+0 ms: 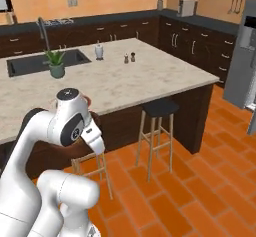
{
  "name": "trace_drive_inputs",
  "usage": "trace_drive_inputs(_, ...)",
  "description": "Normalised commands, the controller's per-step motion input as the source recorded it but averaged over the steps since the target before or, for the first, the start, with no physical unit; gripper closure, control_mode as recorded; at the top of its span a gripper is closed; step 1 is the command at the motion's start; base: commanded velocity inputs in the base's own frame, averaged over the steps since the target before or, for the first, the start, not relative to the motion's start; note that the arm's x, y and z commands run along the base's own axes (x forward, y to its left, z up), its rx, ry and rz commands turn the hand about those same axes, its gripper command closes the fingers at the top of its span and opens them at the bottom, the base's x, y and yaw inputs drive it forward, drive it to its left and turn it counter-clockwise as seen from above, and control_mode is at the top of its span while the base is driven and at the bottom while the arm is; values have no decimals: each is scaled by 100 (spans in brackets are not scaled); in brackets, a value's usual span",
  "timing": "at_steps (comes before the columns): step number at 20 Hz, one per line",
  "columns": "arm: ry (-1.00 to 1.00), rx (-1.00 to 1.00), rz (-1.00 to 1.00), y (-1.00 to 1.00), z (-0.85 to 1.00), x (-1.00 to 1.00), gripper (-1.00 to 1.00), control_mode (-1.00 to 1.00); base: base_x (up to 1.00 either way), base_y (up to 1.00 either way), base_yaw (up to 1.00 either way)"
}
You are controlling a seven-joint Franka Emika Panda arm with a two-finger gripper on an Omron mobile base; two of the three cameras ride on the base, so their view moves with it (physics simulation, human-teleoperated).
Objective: Pick the chicken drumstick and garlic from their plates and place them in the bowl. Then put the bowl in the fridge.
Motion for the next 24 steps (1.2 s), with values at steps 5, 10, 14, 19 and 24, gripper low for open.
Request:
trace_drive_inputs(5, 0, 0, 0, 0, 0, 0, 100, 100, 32, 0, -48)
trace_drive_inputs(10, 0, 0, 0, 0, 0, 0, 100, 100, 60, -73, -22)
trace_drive_inputs(14, 0, 0, 0, 0, 0, 0, 100, 100, 94, -100, -3)
trace_drive_inputs(19, 0, 0, 0, 0, 0, 0, 100, 100, 100, -100, 0)
trace_drive_inputs(24, 0, 0, 0, 0, 0, 0, 100, 100, 100, -100, 0)
